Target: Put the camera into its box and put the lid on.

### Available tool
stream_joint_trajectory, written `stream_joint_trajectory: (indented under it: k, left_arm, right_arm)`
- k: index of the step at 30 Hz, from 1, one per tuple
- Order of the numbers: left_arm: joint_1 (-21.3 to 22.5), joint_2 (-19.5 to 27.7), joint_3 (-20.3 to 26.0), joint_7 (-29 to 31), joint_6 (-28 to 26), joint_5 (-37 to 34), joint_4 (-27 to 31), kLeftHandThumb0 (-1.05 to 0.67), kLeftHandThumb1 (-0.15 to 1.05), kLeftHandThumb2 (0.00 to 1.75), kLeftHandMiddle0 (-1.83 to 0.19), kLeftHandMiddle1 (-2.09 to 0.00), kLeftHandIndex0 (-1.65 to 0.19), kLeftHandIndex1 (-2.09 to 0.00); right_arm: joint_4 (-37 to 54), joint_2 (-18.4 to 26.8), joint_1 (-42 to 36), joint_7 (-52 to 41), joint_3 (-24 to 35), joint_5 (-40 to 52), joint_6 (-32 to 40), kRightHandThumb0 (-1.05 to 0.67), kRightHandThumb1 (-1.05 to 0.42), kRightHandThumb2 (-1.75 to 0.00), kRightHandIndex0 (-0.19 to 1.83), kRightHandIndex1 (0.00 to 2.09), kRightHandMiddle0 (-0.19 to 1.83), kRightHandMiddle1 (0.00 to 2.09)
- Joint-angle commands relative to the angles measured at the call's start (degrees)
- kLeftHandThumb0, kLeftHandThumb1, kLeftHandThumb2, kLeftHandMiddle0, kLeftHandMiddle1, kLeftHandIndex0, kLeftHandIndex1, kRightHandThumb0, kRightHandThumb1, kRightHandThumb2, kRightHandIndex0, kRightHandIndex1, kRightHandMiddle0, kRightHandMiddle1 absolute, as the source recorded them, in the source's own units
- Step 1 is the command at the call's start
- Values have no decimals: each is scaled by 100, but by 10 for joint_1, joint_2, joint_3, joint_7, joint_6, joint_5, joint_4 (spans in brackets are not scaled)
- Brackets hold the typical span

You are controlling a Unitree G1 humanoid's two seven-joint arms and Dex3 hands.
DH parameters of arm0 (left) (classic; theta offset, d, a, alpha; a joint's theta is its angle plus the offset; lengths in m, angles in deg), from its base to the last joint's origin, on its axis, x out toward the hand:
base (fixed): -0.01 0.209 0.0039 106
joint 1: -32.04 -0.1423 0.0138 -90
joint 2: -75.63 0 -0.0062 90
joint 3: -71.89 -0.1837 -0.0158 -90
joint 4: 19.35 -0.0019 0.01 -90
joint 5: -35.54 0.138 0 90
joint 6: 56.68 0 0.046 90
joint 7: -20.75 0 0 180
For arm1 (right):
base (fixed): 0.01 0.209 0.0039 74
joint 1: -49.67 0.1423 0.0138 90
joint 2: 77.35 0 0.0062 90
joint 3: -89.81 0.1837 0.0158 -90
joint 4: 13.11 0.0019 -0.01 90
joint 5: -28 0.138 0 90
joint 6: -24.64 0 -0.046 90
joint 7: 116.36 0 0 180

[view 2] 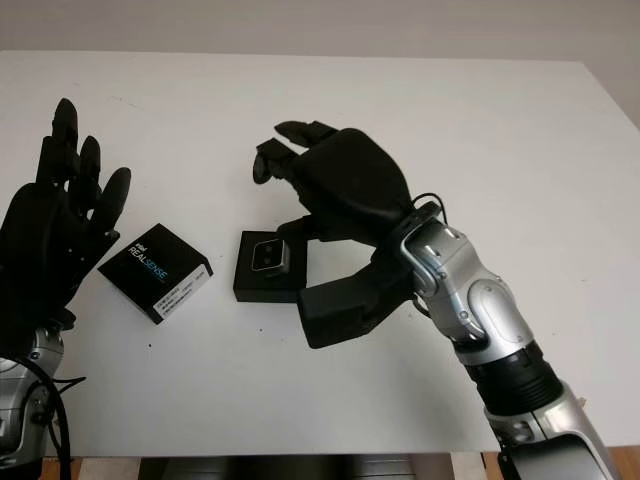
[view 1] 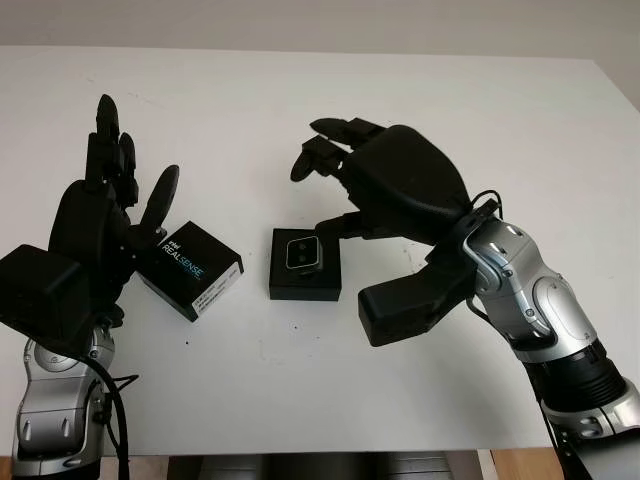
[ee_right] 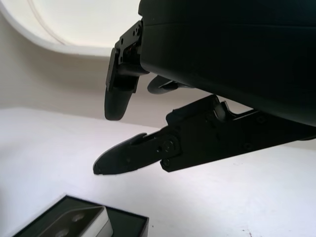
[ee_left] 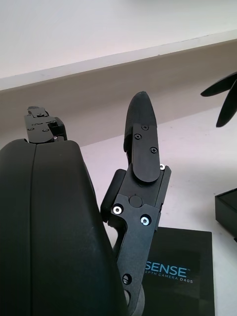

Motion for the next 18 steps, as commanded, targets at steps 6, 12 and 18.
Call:
stream_joint_trajectory:
  k: [6,12,18]
  left_arm:
    - [-10,-4,5,-1,-2,-5,10,-61,105,39,14,-5,19,-3]
    - [-12,-3,6,-3,-5,-3,13,-61,105,38,13,-5,19,-4]
    - [-12,-2,7,-2,-4,-2,14,-61,105,38,13,-5,19,-4]
  right_arm:
    - [-86,27,-7,8,27,128,-108,-53,-105,-22,35,14,21,90]
    - [-124,50,-27,-30,26,193,-169,-55,-105,-36,26,7,12,70]
    - [-163,60,-41,-62,18,230,-224,-59,-105,-41,22,5,9,62]
